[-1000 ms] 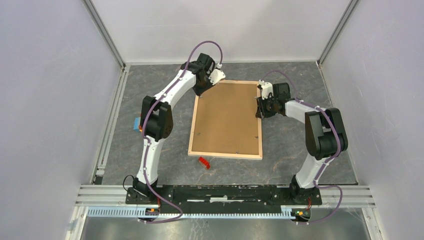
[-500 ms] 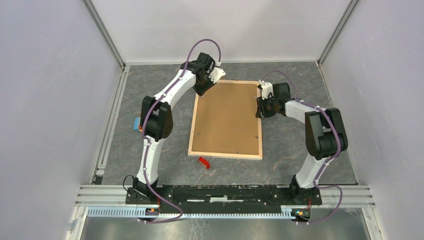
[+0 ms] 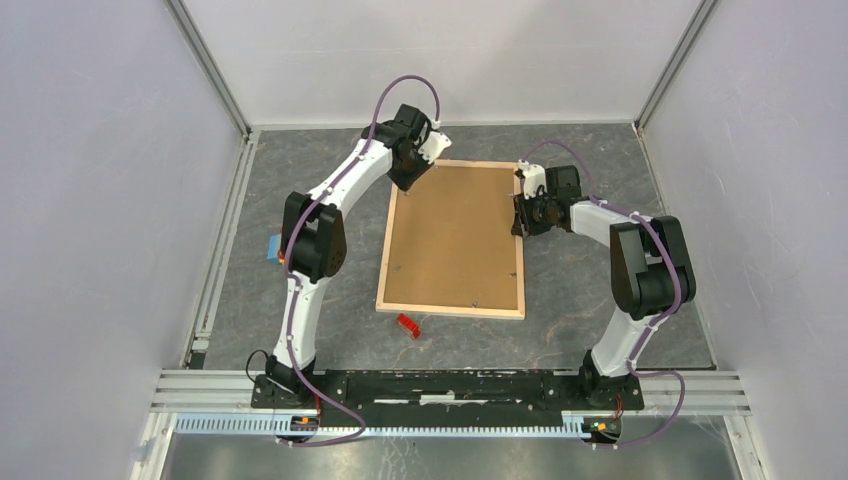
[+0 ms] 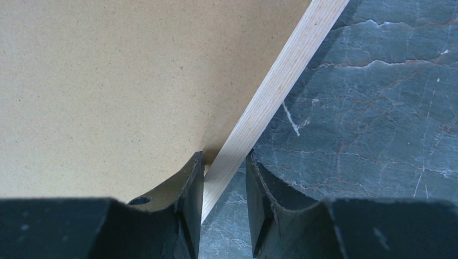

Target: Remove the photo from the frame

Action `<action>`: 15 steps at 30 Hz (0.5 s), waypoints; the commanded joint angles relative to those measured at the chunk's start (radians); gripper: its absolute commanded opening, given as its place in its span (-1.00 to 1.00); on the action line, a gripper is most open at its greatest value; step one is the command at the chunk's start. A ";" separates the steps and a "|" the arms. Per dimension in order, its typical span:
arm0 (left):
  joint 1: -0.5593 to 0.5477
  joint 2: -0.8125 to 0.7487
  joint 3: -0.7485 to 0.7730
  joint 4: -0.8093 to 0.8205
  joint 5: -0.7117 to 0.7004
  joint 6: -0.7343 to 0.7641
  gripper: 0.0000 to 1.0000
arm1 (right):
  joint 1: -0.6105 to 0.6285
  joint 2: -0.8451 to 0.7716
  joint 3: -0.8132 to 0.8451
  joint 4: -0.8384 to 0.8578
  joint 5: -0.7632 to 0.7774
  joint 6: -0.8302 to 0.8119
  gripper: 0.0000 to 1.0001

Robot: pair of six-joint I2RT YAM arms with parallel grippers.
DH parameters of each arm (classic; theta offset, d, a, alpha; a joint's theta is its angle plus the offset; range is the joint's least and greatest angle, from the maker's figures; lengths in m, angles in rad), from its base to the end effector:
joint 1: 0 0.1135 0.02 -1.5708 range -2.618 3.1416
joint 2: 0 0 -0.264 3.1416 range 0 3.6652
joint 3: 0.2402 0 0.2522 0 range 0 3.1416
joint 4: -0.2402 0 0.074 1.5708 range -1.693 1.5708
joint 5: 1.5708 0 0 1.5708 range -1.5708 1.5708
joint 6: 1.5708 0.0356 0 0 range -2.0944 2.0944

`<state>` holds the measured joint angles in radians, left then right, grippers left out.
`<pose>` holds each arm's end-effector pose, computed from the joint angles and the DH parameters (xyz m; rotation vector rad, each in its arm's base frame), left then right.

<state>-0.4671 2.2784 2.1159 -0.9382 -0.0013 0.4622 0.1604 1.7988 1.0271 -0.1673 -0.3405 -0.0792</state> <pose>0.4399 -0.2218 0.2360 1.1968 2.3884 0.0002 0.3541 0.0693 0.1561 -0.4360 2.4529 0.4603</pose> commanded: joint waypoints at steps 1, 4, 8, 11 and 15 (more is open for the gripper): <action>-0.020 -0.009 0.019 0.041 0.064 -0.093 -0.96 | 0.025 0.040 -0.041 -0.067 -0.064 -0.016 -0.28; -0.019 -0.024 0.016 0.049 0.084 -0.101 -0.96 | 0.026 0.042 -0.041 -0.069 -0.065 -0.016 -0.28; -0.020 -0.053 0.008 0.052 0.115 -0.111 -0.96 | 0.025 0.043 -0.038 -0.069 -0.065 -0.015 -0.28; -0.019 -0.078 -0.001 0.049 0.141 -0.126 -0.96 | 0.026 0.039 -0.034 -0.074 -0.044 -0.017 -0.28; -0.016 -0.124 -0.027 0.044 0.158 -0.134 -0.96 | 0.017 0.049 0.006 -0.104 0.067 -0.044 -0.30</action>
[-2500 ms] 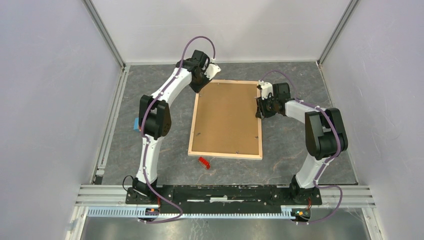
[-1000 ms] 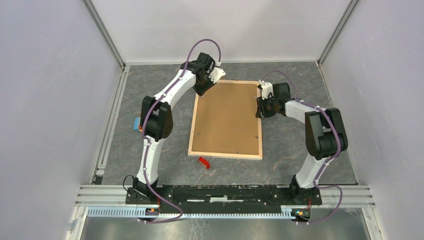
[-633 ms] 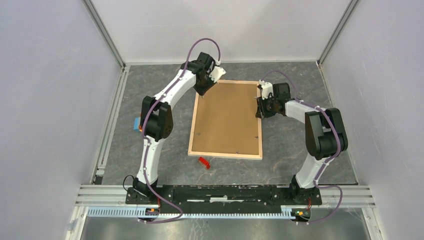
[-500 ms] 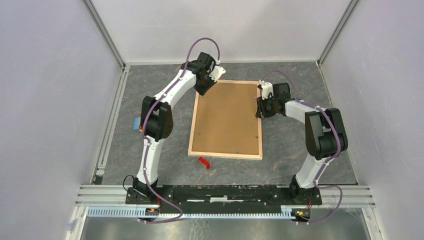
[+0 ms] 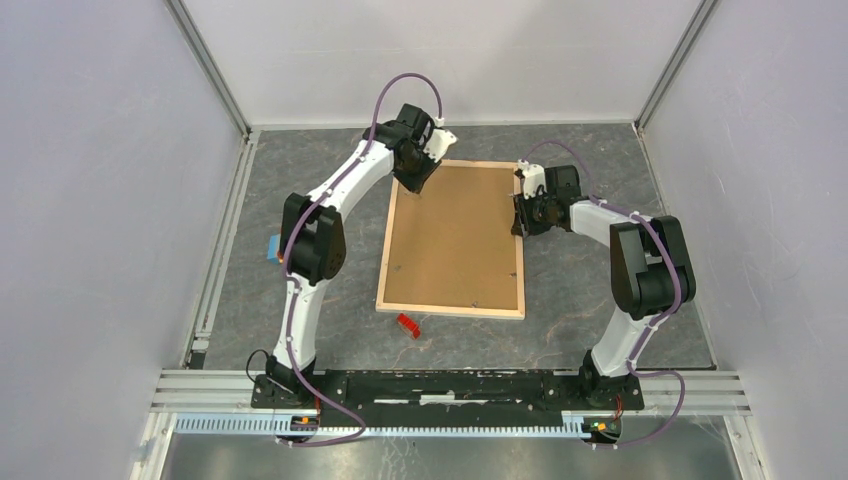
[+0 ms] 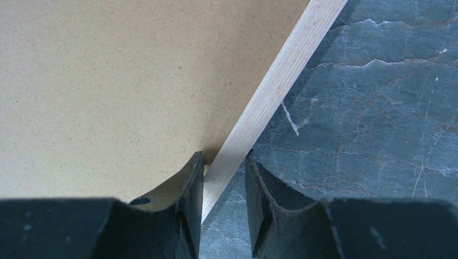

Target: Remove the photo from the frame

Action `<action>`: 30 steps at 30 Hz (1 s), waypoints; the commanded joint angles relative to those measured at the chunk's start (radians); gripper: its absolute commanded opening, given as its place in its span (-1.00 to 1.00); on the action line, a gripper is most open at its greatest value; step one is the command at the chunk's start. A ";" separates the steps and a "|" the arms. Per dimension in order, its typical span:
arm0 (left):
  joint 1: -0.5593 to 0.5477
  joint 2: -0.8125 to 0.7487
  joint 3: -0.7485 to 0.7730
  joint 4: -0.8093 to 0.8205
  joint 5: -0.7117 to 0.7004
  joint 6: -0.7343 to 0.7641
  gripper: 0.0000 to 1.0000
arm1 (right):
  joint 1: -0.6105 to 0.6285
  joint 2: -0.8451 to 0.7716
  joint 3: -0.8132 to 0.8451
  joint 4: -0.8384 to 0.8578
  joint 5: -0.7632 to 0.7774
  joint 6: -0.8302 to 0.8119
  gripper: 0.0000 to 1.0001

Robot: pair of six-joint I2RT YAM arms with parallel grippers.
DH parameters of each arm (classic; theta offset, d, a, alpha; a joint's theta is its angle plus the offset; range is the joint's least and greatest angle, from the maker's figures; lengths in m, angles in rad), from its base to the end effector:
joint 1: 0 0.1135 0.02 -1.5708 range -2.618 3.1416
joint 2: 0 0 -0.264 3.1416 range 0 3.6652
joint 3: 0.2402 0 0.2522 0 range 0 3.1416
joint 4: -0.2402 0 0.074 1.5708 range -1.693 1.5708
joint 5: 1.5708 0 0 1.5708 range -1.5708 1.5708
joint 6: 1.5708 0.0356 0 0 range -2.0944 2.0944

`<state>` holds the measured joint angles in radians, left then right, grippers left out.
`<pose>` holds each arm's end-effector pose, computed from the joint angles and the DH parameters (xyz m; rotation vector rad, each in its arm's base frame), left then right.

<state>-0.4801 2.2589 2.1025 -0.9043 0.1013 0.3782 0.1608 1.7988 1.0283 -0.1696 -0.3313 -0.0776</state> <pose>0.4351 -0.2306 0.2430 1.1270 2.3792 -0.1682 0.3542 0.0692 0.1562 -0.4310 2.4563 0.4497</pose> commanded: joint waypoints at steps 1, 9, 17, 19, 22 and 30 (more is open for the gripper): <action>0.000 -0.115 -0.027 0.010 0.059 -0.049 -0.96 | 0.008 0.060 0.025 -0.118 0.070 -0.053 -0.31; 0.032 -0.167 -0.072 -0.021 0.082 -0.057 -0.96 | -0.144 0.195 0.255 -0.259 0.019 -0.238 -0.33; 0.055 -0.194 -0.106 -0.025 0.114 -0.095 -0.96 | -0.213 0.341 0.581 -0.440 -0.005 -0.589 -0.32; 0.058 -0.203 -0.115 -0.026 0.113 -0.100 -0.96 | -0.213 0.372 0.651 -0.471 0.006 -0.673 -0.31; 0.063 -0.219 -0.129 -0.024 0.117 -0.114 -0.96 | -0.213 0.402 0.751 -0.447 0.070 -0.700 -0.29; 0.089 -0.253 -0.159 -0.024 0.147 -0.160 -0.96 | -0.187 0.315 0.868 -0.373 0.082 -0.485 0.21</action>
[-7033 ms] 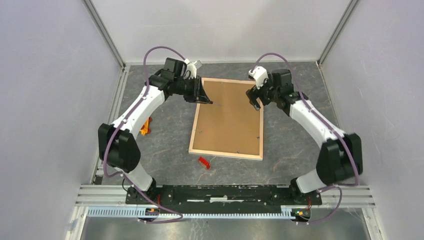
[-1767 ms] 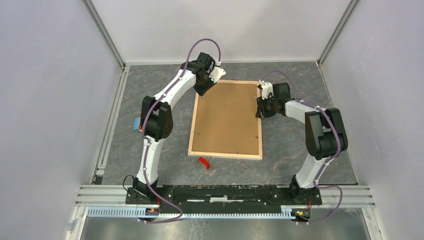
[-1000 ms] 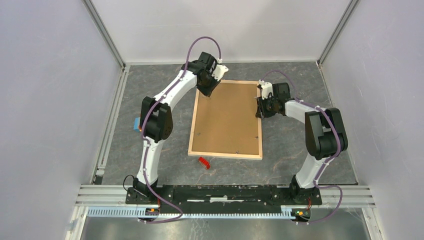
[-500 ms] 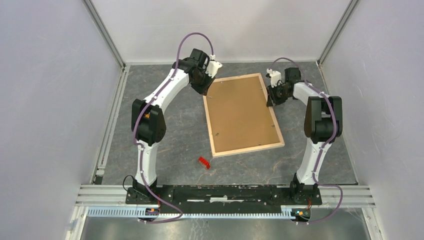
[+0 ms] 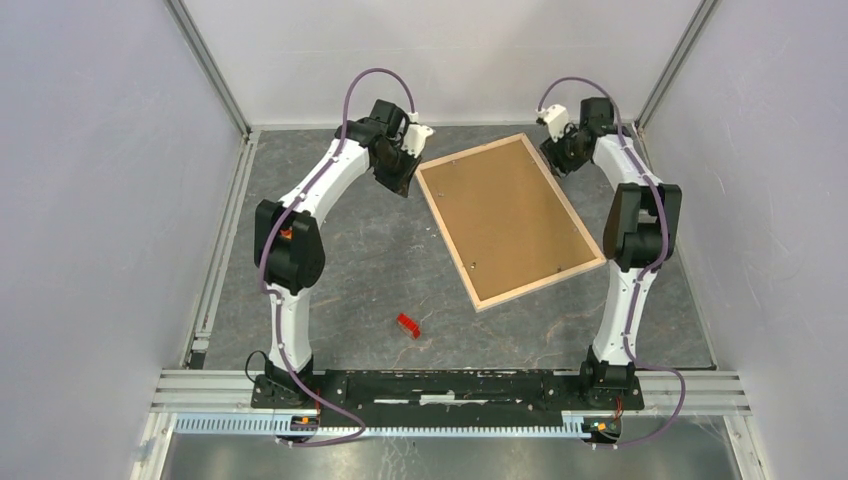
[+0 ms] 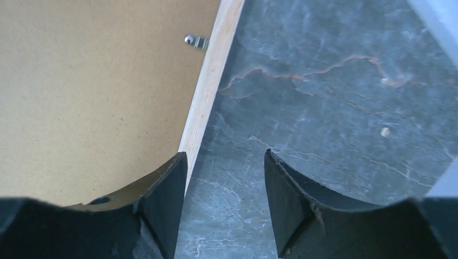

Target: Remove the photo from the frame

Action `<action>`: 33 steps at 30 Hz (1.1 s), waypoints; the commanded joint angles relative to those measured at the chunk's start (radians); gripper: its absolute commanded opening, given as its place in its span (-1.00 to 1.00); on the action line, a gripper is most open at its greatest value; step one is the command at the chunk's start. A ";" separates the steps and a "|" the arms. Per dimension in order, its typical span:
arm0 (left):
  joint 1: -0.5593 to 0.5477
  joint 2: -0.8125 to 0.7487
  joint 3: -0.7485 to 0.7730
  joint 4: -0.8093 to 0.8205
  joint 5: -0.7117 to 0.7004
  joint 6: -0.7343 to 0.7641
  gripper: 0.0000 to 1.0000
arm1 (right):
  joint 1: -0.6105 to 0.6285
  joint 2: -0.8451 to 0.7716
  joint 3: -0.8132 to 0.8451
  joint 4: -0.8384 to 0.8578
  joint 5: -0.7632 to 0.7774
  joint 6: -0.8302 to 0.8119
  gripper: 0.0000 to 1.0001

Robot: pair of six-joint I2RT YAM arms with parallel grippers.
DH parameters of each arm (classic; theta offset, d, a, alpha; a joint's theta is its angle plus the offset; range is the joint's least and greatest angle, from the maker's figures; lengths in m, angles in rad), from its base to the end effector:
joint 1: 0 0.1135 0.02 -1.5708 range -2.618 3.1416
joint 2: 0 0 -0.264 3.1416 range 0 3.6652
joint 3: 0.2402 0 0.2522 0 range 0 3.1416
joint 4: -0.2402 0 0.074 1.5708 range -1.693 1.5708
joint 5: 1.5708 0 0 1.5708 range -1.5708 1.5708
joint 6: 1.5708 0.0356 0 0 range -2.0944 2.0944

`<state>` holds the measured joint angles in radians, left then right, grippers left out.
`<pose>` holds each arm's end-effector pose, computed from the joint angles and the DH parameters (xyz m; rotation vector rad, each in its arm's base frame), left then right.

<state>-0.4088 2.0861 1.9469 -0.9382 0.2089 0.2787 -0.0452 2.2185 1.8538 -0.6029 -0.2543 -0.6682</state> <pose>0.4123 -0.1867 0.2728 0.9573 2.4670 -0.3200 0.4910 -0.0132 0.2034 -0.8579 2.3412 0.0278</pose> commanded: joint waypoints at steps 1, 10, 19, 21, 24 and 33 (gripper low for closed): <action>0.022 -0.079 -0.005 0.011 0.041 -0.069 -0.96 | 0.033 -0.141 0.014 0.078 -0.005 0.143 0.27; 0.054 -0.097 -0.004 0.015 0.006 -0.139 -0.96 | 0.299 -0.308 -0.258 0.143 -0.069 0.434 0.53; 0.128 -0.170 -0.080 0.044 0.001 -0.180 -0.96 | 0.491 -0.268 -0.311 0.165 -0.044 0.547 0.60; 0.129 -0.189 -0.102 0.053 -0.001 -0.180 -0.95 | 0.529 -0.253 -0.319 0.166 -0.024 0.555 0.58; 0.128 -0.207 -0.125 0.059 0.001 -0.179 -0.96 | 0.565 -0.225 -0.325 0.186 0.009 0.565 0.47; 0.130 -0.227 -0.130 0.058 -0.015 -0.173 -0.96 | 0.645 -0.123 -0.274 0.193 0.082 0.555 0.18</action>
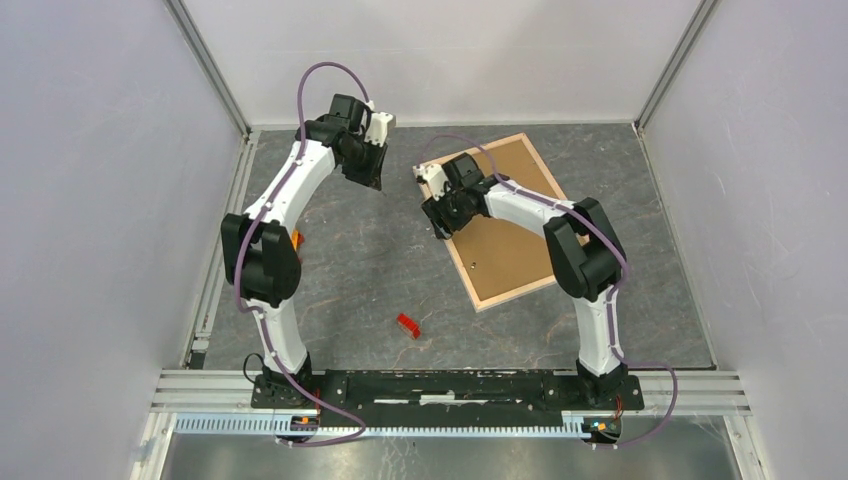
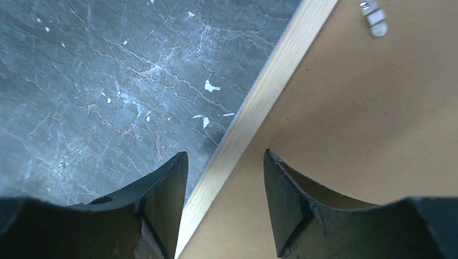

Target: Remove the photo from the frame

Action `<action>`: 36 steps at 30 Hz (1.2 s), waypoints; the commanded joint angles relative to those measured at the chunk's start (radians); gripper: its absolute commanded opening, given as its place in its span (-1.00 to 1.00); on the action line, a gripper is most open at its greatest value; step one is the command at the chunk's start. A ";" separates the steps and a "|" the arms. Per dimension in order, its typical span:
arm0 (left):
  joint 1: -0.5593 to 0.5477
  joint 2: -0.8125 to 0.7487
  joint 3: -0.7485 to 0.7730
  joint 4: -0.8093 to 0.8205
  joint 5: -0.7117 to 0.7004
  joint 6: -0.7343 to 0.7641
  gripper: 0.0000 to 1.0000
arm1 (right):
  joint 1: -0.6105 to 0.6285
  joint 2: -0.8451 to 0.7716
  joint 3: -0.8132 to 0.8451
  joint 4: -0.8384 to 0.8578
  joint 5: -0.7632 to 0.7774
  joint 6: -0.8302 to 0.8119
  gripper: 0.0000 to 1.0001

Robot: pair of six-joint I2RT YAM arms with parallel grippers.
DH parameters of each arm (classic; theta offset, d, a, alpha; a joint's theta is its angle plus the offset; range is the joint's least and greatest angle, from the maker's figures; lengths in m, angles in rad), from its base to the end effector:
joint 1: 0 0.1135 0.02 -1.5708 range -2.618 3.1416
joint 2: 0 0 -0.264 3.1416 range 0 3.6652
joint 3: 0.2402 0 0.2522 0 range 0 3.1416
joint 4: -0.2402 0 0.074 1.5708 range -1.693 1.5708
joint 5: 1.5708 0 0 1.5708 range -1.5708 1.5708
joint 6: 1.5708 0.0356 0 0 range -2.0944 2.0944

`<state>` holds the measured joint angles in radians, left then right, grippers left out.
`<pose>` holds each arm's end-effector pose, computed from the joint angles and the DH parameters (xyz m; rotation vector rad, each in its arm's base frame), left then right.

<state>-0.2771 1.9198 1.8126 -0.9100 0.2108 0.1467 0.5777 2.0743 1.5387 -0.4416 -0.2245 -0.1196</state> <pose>0.3995 -0.1214 0.3025 0.6197 2.5109 -0.3208 0.3722 0.2521 0.1812 -0.9634 2.3904 0.4616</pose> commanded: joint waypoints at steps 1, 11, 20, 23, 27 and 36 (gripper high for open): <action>-0.002 -0.062 0.004 0.030 -0.022 -0.041 -0.96 | 0.030 0.030 0.044 0.035 0.062 0.003 0.15; 0.026 -0.080 0.023 0.036 -0.053 -0.064 -0.96 | 0.096 0.068 0.028 -0.008 0.088 -0.179 -0.34; 0.050 -0.126 -0.011 0.062 -0.031 -0.038 -0.96 | 0.142 -0.070 -0.178 -0.054 -0.011 -0.542 -0.46; 0.051 -0.139 -0.032 0.074 -0.030 -0.036 -0.96 | 0.156 -0.102 -0.232 -0.084 -0.027 -0.654 -0.50; 0.052 -0.139 -0.036 0.073 -0.013 -0.035 -0.96 | 0.157 -0.128 -0.261 -0.159 -0.090 -0.784 -0.49; 0.030 -0.131 -0.048 0.014 0.142 0.071 -0.96 | 0.157 -0.236 -0.389 -0.204 -0.042 -1.089 -0.47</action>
<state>-0.2268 1.8248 1.7763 -0.8875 0.2699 0.1459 0.7303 1.8603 1.2201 -0.5091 -0.2668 -0.9447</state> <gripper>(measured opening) 0.269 0.350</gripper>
